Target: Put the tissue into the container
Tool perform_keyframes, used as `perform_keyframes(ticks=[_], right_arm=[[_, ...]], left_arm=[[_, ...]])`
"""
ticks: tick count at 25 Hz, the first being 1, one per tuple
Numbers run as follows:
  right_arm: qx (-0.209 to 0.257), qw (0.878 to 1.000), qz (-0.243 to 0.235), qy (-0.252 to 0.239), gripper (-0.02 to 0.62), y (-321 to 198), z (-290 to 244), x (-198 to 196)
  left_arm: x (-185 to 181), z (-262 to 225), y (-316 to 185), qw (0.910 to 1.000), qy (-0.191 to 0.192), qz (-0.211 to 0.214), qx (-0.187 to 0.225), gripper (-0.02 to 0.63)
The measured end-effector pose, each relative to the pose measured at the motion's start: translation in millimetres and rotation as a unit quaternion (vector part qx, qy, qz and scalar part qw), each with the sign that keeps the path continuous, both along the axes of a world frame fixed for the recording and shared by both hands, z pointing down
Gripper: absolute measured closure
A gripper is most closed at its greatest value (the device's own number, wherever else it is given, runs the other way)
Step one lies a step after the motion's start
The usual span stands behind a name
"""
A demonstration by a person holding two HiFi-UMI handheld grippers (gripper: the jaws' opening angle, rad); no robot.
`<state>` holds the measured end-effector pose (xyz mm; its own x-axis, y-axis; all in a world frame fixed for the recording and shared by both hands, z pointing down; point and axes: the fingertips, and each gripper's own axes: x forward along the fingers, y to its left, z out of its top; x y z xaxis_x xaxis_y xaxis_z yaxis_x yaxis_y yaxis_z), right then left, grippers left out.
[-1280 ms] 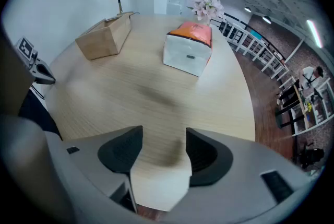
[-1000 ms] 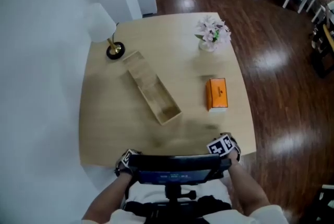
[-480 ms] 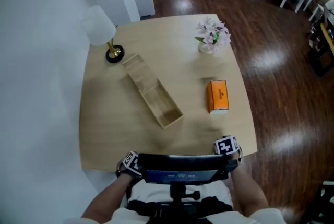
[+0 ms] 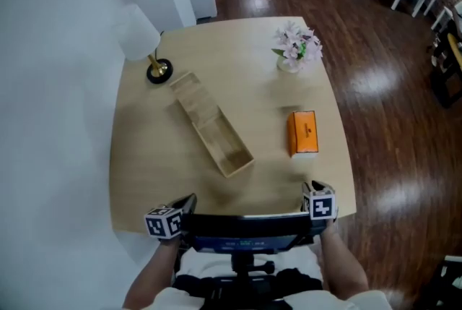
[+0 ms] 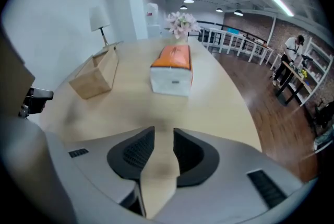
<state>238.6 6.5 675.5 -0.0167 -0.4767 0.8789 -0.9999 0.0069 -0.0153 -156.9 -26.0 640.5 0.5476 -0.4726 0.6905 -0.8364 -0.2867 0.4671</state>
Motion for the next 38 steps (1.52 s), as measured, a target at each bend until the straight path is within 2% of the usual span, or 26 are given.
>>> perform_keyframes(ticks=[3, 6, 9, 15, 18, 28, 35, 38], right_arm=[[0.067, 0.998, 0.016, 0.006, 0.469, -43, -39, 10], [0.125, 0.991, 0.038, 0.002, 0.455, -80, -80, 19], [0.150, 0.988, 0.043, -0.016, 0.342, -104, -98, 19], [0.132, 0.991, 0.017, -0.012, 0.195, -141, -81, 9], [0.118, 0.993, 0.022, -0.008, 0.154, -152, -71, 9], [0.057, 0.998, 0.024, -0.005, 0.152, -152, -21, 14], [0.085, 0.996, 0.020, 0.002, 0.152, -153, -24, 14], [0.075, 0.997, 0.009, 0.010, 0.152, -157, -25, 14]], left_arm=[[14, -51, -32, 0.9961, 0.021, -0.022, 0.082, 0.614], [24, -90, -50, 0.9905, 0.045, -0.033, 0.125, 0.614], [28, -105, -54, 0.9882, 0.053, -0.026, 0.141, 0.612], [55, -128, -63, 0.9855, 0.080, -0.007, 0.150, 0.612], [59, -129, -65, 0.9859, 0.080, -0.002, 0.147, 0.612], [73, -112, -55, 0.9907, 0.055, 0.022, 0.123, 0.612], [80, -109, -44, 0.9911, 0.064, 0.035, 0.112, 0.612], [83, -110, -42, 0.9903, 0.070, 0.043, 0.112, 0.612]])
